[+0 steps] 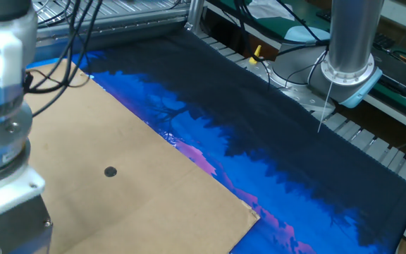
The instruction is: Grab the block and place it at the designated location
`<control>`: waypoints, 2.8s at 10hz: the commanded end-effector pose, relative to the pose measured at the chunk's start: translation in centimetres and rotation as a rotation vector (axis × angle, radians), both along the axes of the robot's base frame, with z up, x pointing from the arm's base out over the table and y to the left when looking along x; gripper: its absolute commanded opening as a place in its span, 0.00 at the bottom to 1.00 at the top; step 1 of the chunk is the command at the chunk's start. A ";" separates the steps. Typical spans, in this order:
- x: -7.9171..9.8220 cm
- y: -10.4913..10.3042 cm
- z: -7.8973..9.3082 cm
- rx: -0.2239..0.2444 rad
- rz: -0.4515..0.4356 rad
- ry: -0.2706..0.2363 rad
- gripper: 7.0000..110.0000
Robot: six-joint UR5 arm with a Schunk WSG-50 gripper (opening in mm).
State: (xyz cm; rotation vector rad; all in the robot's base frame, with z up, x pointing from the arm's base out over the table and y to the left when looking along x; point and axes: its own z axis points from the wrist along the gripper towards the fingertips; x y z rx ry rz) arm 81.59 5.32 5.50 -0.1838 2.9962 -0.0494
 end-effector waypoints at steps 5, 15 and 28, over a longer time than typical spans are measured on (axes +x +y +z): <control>-0.7 -1.9 1.3 -0.044 -0.025 0.032 0.00; -1.2 0.4 1.2 0.044 0.025 0.052 0.15; 0.3 0.8 1.3 0.051 0.084 -0.008 0.57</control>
